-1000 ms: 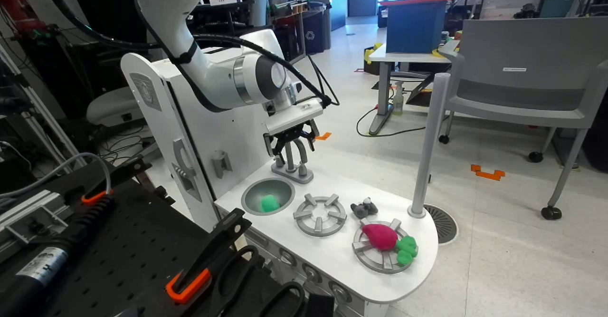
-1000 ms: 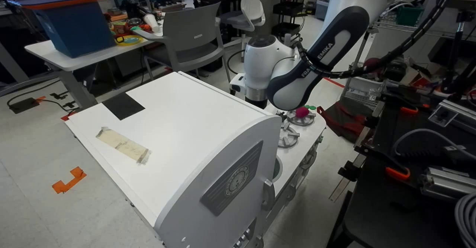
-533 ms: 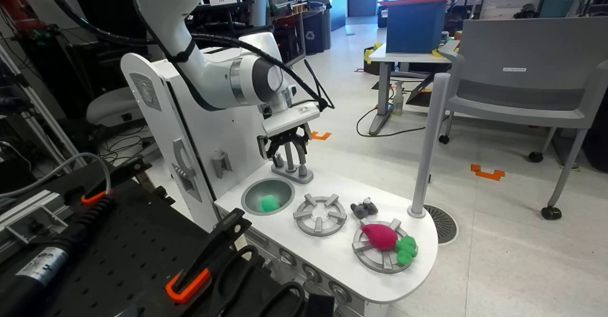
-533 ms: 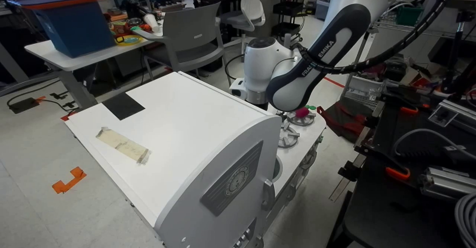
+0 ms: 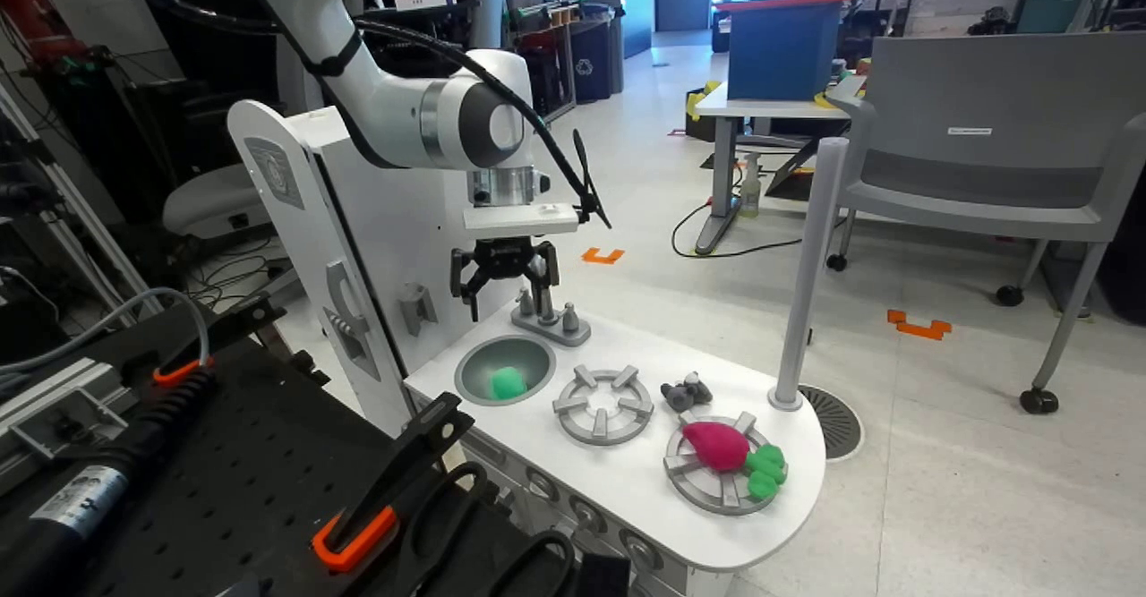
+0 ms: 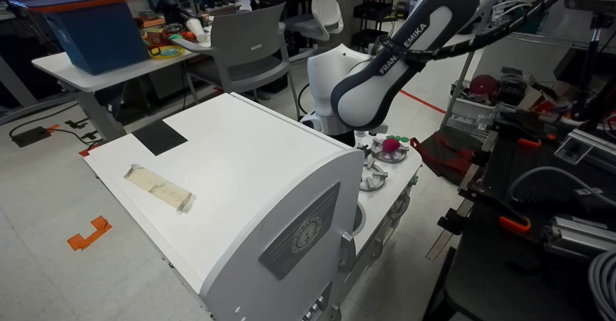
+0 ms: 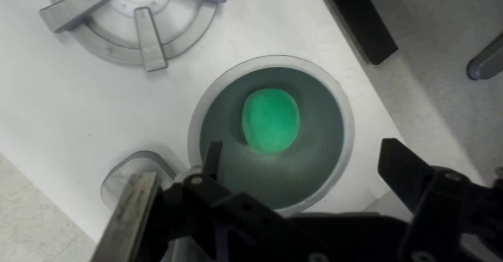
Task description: Move the tap to the right
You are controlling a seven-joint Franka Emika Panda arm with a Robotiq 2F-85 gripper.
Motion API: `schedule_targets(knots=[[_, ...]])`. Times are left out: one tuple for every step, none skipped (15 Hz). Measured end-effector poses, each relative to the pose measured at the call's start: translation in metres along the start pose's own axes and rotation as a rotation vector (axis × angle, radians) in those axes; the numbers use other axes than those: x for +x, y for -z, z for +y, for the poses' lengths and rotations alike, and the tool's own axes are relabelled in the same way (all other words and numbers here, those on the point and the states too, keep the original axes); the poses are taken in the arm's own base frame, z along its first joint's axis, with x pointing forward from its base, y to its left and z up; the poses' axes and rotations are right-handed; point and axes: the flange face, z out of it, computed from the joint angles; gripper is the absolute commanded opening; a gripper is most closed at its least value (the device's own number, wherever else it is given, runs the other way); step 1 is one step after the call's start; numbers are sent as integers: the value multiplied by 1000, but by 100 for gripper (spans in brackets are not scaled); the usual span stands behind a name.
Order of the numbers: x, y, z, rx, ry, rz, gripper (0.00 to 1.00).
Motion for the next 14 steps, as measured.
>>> schedule_targets(knots=[[2, 0, -4, 25, -8, -1, 100], [3, 1, -7, 45, -15, -2, 100], [3, 1, -8, 62, -20, 0, 100], [3, 2, -9, 72, -24, 3, 100], [2, 3, -8, 82, -32, 2, 100], [-1, 4, -5, 91, -43, 0, 100], [-4, 5, -2, 95, -59, 1, 100], [-7, 7, 2, 97, -81, 5, 100], [-11, 9, 7, 92, -112, 4, 100], [-15, 10, 13, 80, -163, -3, 100], [-21, 13, 18, 66, -218, -13, 100], [-30, 20, 22, 51, -272, -26, 100], [-38, 29, 25, 38, -307, -34, 100], [-43, 38, 27, 29, -326, -37, 100]])
